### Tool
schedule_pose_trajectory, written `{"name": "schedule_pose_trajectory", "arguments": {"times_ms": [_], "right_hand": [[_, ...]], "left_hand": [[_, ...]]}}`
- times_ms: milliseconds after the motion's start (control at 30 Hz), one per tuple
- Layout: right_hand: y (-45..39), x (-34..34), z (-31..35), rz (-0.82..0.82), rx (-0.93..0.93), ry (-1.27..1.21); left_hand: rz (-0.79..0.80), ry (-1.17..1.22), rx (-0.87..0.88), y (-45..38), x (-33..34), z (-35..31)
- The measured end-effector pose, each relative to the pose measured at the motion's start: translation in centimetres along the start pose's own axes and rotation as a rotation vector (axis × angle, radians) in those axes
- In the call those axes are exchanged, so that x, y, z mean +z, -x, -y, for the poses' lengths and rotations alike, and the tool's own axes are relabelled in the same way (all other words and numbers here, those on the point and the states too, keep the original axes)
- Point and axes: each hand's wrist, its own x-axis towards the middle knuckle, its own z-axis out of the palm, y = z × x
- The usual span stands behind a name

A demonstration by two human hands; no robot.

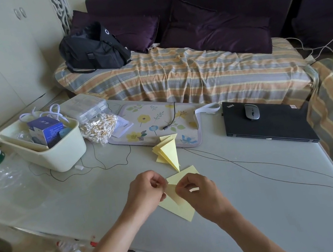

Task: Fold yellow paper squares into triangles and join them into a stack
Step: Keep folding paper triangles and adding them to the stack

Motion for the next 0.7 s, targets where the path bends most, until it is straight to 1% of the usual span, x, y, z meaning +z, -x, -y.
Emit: {"name": "schedule_pose_trajectory", "arguments": {"times_ms": [100,167,233,367,533,700], "right_hand": [[-0.22,-0.11,-0.40,-0.124,-0.080,0.074],[-0.19,-0.25,-0.54,-0.159,-0.128,0.134],[-0.17,-0.20,-0.60,-0.146,-0.127,0.135],[-0.18,0.03,-0.55,-0.104,-0.109,0.057],[-0.29,0.12,-0.56,-0.128,-0.086,0.104],[-0.28,0.19,-0.62,-0.127,-0.136,0.136]], "left_hand": [[0.039,-0.114,0.069,-0.06,0.14,0.22],[0.052,-0.149,0.100,-0.12,0.17,0.24],[0.069,-0.165,0.122,-0.06,0.20,0.09],[0.120,-0.142,0.129,0.16,0.36,-0.31],[0.112,-0.122,0.107,0.26,0.36,-0.44],[0.119,-0.099,0.101,0.60,0.11,-0.50]]}}
